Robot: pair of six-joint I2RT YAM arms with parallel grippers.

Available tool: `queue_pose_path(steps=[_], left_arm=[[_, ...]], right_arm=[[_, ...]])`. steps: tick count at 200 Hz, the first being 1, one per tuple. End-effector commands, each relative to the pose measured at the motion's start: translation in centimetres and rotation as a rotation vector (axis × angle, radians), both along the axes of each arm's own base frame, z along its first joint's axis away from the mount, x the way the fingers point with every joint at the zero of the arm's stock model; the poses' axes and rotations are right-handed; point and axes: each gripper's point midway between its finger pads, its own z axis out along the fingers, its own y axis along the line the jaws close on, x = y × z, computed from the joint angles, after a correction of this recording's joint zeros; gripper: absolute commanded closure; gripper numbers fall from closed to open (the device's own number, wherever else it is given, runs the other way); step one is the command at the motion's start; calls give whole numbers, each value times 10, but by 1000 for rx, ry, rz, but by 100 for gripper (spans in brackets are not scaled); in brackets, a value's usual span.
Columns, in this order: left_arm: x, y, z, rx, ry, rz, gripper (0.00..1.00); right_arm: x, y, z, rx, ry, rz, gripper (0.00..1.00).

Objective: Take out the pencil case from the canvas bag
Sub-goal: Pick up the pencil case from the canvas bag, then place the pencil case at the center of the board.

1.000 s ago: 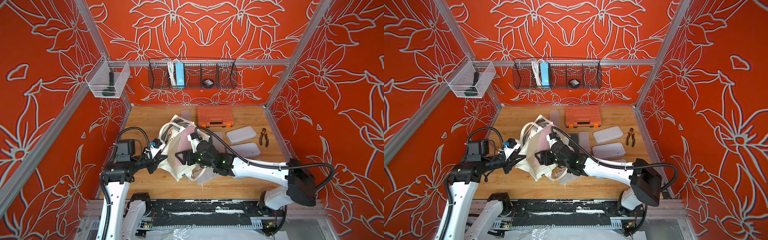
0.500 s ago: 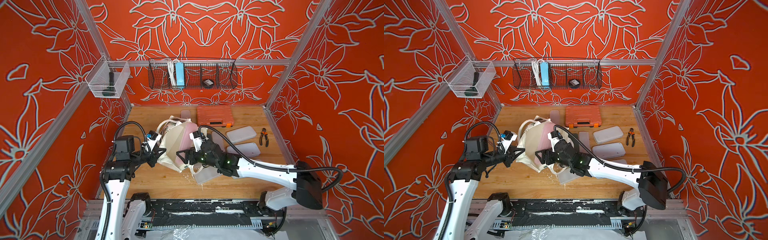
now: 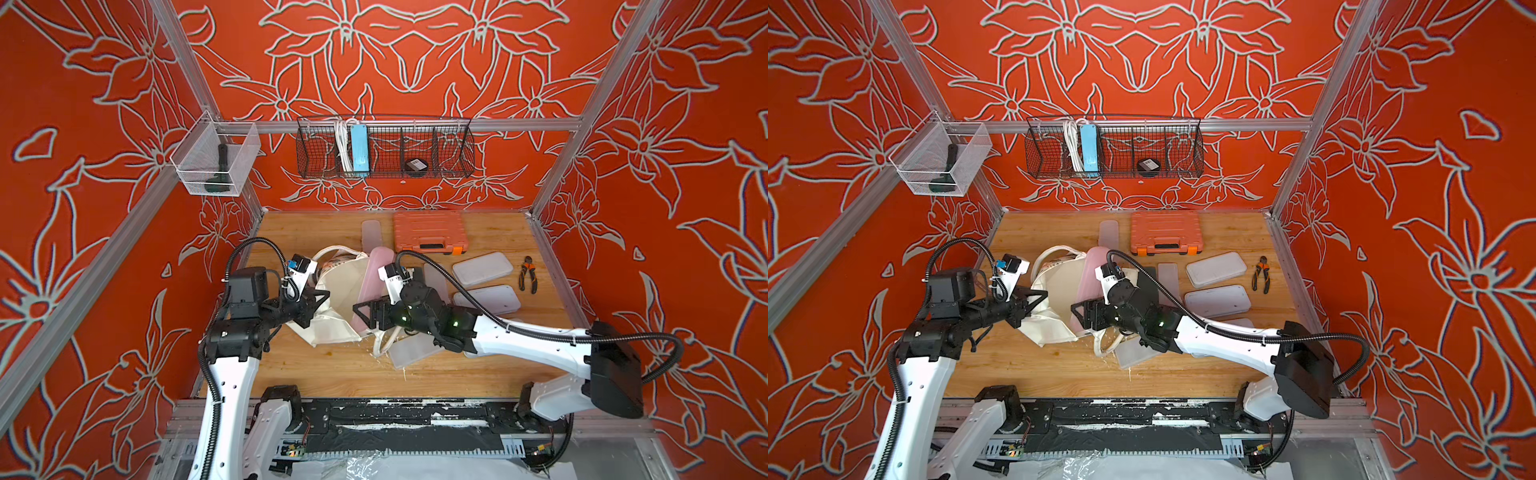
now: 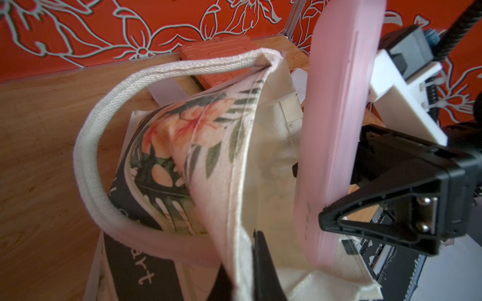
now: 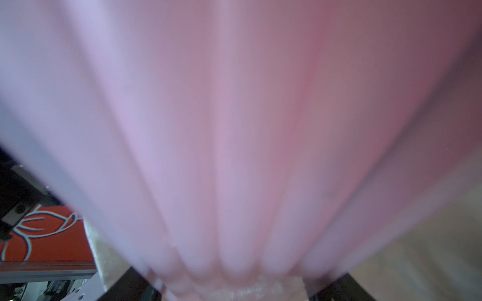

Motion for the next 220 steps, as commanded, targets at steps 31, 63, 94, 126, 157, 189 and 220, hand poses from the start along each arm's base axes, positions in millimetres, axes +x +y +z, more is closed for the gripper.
queue_pose_path(steps=[31, 63, 94, 126, 157, 189, 220], left_arm=[[11, 6, 29, -23, -82, 74, 100], [14, 10, 31, -40, -67, 118, 100], [21, 18, 34, -66, -58, 195, 100], [26, 24, 43, -102, -44, 254, 100], [32, 27, 51, -139, -30, 293, 100], [36, 31, 61, -158, -46, 325, 100], [45, 47, 75, -161, -71, 428, 100]], right_arm=[[22, -29, 55, 19, -118, -75, 48], [33, -46, 69, 13, -139, -113, 48], [43, -66, 82, 7, -157, -153, 47], [54, -92, 92, -58, -180, -199, 47], [67, -121, 97, -130, -186, -264, 47], [77, -140, 91, -181, -139, -301, 47], [80, -149, 72, -232, -71, -317, 47]])
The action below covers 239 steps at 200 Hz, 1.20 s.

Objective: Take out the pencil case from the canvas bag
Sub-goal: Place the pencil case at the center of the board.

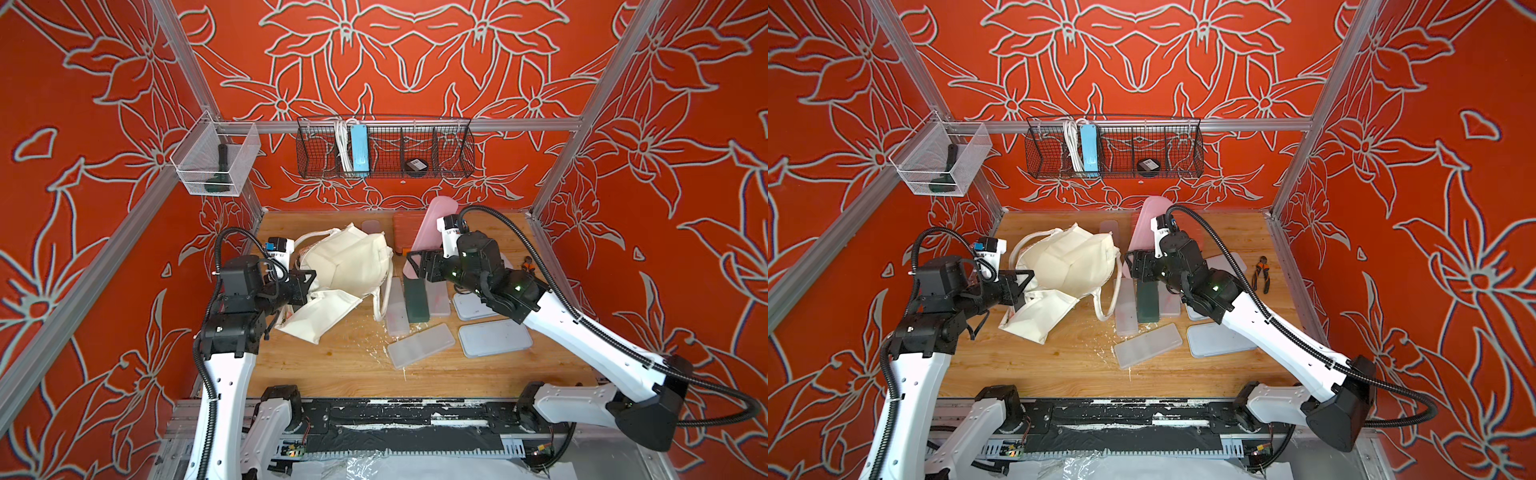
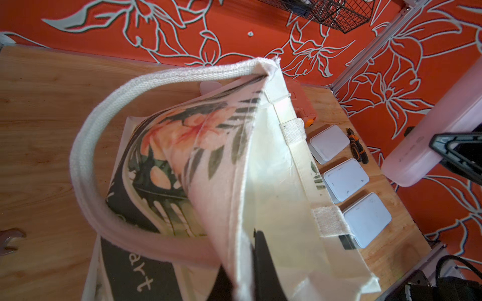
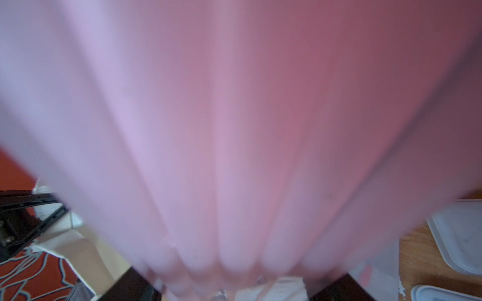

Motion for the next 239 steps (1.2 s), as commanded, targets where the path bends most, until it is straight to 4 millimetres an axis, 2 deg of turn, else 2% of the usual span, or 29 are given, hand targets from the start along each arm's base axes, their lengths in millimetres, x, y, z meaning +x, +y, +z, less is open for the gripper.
queue_pose_path(steps=[1, 37, 79, 119, 122, 127, 176, 212, 239], left_arm=[[12, 11, 41, -6, -120, 82, 100], [21, 20, 56, -64, -152, 126, 100], [41, 36, 54, -280, -101, 148, 100], [56, 50, 62, -435, -111, 106, 100], [64, 54, 55, -450, -88, 112, 100], [66, 56, 53, -463, -86, 111, 100], [73, 58, 58, -462, -207, 67, 100], [86, 70, 38, -494, -166, 101, 100], [89, 78, 33, -491, -176, 120, 100]], right_arm=[[0, -10, -11, -58, 55, -18, 47], [-3, -10, -37, -122, 176, -11, 47], [-11, -2, -66, -124, 291, 15, 47], [-15, 2, -84, -138, 368, 25, 48], [-15, 3, -85, -139, 374, 27, 48], [-15, 4, -87, -140, 383, 30, 48], [-20, 21, -102, -125, 449, 68, 48], [-26, 38, -114, -142, 480, 94, 48], [-31, 55, -125, -154, 518, 125, 47]])
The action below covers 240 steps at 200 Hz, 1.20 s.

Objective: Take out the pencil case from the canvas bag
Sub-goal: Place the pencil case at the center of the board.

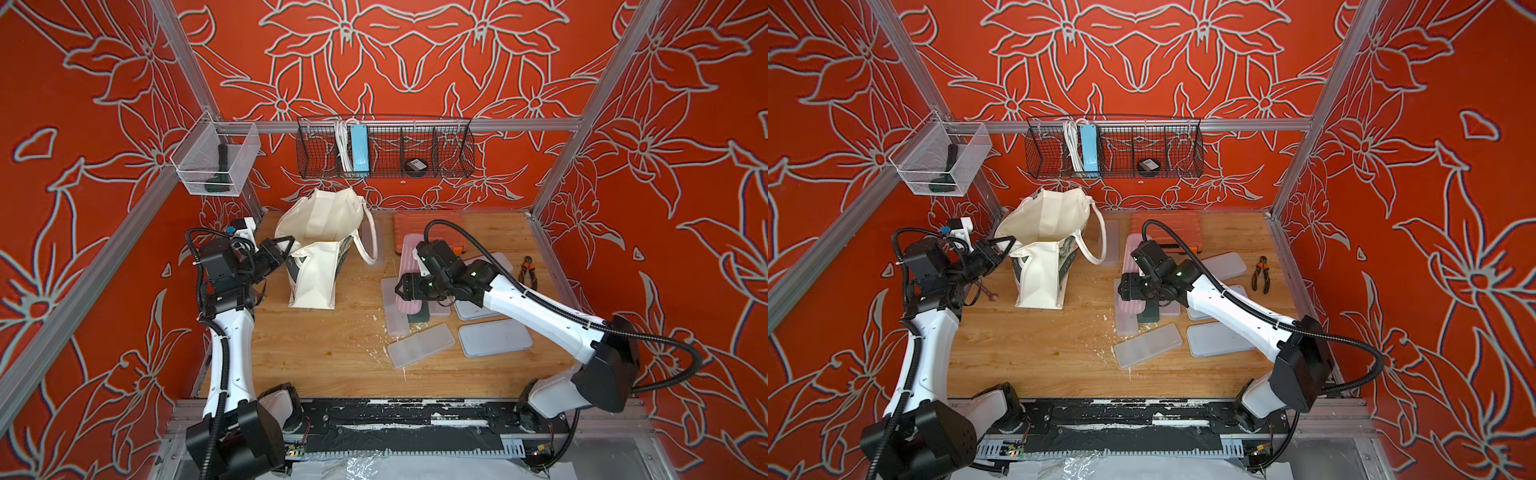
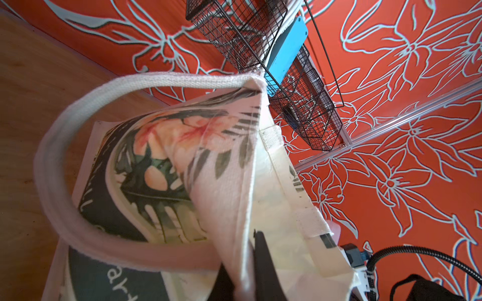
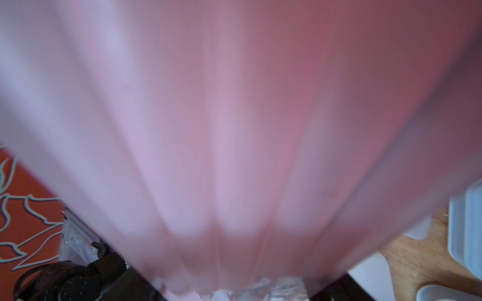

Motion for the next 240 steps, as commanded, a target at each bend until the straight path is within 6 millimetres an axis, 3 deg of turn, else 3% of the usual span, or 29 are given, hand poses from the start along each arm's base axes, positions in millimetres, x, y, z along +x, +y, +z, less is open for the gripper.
queue_pose_path(steps=[1, 90, 240], left_arm=[[3, 5, 24, 29, -109, -5, 100], [-4, 18, 30, 40, -138, 43, 100], [-8, 24, 29, 40, -146, 65, 100]], right_arm=[[-5, 18, 1, 20, 35, 24, 48], [-14, 71, -51, -71, 207, 90, 46], [-1, 111, -112, -98, 332, 48, 44]])
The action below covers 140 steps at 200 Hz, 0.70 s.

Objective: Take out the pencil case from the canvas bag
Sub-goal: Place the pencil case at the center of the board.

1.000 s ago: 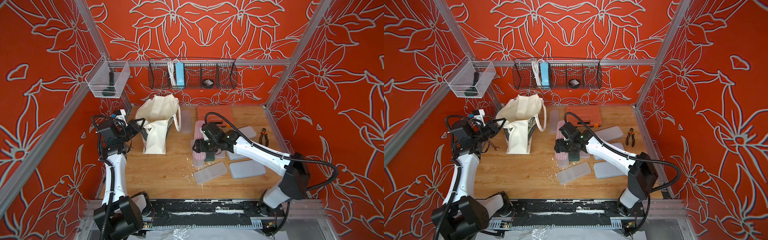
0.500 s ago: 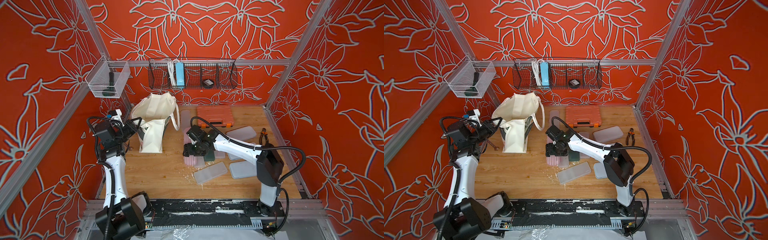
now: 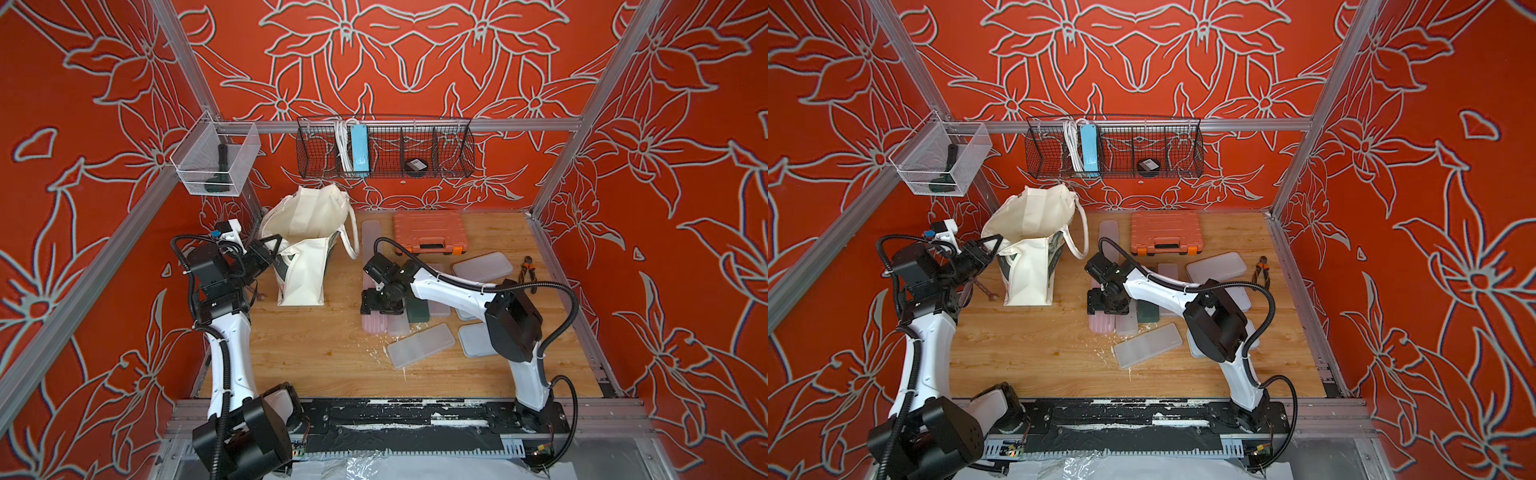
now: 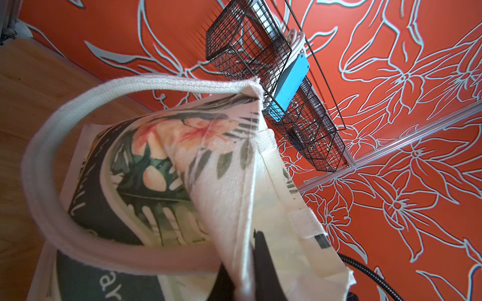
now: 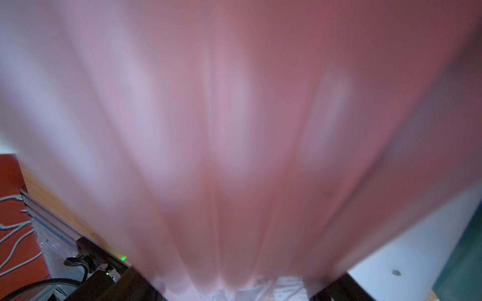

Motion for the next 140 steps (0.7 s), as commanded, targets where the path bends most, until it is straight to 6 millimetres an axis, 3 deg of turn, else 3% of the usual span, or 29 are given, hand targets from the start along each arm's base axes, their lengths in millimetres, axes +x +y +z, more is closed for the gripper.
queue_pose_path(steps=[1, 82, 140], left_arm=[[-4, -3, 22, 40, -88, -18, 100], [-4, 1, 22, 18, -100, 13, 100], [-6, 1, 21, 8, -105, 15, 100]], right_arm=[[-1, 14, -1, 16, 22, -5, 44], [-3, 10, -24, -68, 59, -11, 41], [1, 13, -37, -98, 67, -4, 27]])
